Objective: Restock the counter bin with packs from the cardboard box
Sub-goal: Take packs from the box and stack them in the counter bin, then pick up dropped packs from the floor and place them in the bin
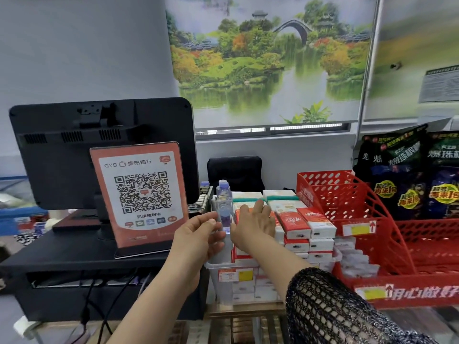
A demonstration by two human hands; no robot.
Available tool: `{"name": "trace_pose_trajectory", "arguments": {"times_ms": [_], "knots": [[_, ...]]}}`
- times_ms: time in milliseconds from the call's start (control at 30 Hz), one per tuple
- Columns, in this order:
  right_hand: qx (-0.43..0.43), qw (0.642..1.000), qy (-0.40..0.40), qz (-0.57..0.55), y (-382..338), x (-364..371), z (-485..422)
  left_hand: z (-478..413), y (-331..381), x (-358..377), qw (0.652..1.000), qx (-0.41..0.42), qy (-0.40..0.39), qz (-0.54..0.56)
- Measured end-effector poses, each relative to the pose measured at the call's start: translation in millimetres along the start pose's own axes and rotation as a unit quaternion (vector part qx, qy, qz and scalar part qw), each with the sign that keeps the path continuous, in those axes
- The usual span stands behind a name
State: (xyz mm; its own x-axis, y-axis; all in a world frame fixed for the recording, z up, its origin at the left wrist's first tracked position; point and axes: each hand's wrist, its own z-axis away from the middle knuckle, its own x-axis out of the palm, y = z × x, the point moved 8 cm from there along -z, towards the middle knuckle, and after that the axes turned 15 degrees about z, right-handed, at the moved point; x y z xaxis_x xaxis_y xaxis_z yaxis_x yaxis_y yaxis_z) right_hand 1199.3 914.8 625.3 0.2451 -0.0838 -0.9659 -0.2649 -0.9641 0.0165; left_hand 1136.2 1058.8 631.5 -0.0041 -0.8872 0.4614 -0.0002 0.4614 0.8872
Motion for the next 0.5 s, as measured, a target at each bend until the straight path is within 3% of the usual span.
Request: {"name": "trace_pose_trajectory", "arguments": {"times_ms": [167, 300, 500], "knots": [[-0.011, 0.999, 0.036, -0.015, 1.0, -11.0, 5.8, 3.4, -0.1, 4.8, 1.0, 0.004, -0.012, -0.004], [-0.011, 0.986, 0.134, -0.099, 20.3, -41.1, 19.9, 5.7, -1.4, 10.1, 1.0, 0.004, -0.01, 0.002], [0.002, 0.96, 0.166, -0.225, 75.3, -60.3, 47.7, 17.9, -15.8, 31.5, 1.0, -0.007, -0.019, 0.013]]}}
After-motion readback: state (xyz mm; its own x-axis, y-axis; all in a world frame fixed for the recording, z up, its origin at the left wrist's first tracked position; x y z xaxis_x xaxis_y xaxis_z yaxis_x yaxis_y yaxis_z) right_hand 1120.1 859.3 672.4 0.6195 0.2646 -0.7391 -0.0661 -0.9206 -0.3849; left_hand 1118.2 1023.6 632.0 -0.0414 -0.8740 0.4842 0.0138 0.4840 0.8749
